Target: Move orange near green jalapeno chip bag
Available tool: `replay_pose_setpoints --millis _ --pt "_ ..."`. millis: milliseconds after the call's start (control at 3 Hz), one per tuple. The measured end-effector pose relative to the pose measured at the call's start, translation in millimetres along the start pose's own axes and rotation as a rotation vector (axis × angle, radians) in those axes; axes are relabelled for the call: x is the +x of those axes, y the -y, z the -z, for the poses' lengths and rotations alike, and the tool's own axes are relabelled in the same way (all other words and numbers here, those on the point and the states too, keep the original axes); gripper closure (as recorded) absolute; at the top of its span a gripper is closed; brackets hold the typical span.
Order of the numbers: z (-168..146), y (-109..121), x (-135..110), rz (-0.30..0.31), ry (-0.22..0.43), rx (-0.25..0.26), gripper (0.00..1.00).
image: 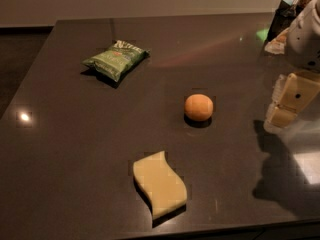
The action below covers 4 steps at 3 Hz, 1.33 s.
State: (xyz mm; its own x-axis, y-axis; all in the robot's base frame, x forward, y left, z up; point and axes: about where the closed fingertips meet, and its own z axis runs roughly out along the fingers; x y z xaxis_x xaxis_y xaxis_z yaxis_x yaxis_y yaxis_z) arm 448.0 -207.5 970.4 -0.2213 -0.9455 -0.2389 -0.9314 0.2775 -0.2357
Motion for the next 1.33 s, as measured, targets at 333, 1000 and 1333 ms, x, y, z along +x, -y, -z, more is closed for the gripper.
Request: replay_pose_setpoints --millis 333,1000,1333 --pt "-23.9 9.2 -19.3 -0.016 0.050 -0.015 0.00" --pt "-76.2 13.3 -50.4 -0.016 0.090 -0.058 0.00" --pt "-100.8 9.5 -66.0 0.000 0.097 -0.089 0.00"
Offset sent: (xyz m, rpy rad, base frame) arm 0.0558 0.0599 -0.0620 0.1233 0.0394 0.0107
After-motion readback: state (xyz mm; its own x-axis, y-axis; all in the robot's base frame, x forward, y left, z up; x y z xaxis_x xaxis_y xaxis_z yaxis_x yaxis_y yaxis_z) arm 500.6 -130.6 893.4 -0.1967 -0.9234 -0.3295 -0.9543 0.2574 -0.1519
